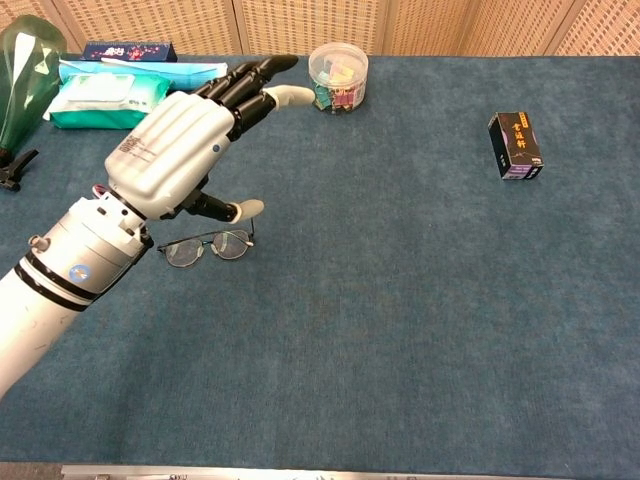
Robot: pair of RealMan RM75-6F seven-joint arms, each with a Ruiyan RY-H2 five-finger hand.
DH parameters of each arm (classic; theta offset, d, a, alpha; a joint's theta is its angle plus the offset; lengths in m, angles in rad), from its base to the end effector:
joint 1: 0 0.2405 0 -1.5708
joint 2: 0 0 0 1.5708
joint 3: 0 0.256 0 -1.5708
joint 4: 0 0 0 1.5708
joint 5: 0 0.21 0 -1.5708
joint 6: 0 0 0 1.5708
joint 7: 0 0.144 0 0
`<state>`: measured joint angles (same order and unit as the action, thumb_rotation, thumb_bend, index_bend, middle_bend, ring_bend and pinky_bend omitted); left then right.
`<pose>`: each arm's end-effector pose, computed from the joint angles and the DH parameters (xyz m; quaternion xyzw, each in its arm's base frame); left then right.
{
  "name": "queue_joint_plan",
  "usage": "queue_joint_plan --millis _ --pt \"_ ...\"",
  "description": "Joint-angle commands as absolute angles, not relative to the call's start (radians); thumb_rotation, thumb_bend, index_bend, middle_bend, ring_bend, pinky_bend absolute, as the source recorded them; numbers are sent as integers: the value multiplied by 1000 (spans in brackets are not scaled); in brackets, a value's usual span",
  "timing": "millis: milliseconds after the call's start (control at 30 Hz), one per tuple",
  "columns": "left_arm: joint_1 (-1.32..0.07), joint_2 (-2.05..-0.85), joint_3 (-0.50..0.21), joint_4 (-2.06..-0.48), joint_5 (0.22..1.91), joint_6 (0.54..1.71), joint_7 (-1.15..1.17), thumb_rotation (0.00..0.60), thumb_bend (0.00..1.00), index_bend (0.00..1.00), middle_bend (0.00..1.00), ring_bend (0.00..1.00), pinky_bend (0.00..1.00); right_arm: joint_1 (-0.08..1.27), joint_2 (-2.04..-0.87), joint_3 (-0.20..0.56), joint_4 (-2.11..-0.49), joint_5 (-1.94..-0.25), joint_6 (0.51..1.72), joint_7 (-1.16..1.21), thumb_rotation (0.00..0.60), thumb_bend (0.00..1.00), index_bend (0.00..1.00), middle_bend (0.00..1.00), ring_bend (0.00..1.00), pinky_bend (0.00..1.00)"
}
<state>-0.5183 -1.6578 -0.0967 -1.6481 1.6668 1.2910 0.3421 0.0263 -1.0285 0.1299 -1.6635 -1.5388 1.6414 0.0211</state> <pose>-0.0960 0.2402 -0.0116 -0.7118 -0.2746 -0.5497 0.3403 -0.2953 -0.1760 0.2120 0.5529 -0.3170 0.4455 0.6287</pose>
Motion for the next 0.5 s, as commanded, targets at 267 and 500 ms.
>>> queue_joint_plan --millis 267,500 --pt "-531 -1695 -114 -1610 1615 1268 365 600 150 138 0 1 136 26 -1026 132 -1664 -1536 1643 26 600 174 507 470 356 600" --pt "-532 -1706 -120 -1583 1592 1270 362 600 149 138 0 1 136 26 -1025 132 -1664 -1535 1643 27 600 175 507 470 356 600"
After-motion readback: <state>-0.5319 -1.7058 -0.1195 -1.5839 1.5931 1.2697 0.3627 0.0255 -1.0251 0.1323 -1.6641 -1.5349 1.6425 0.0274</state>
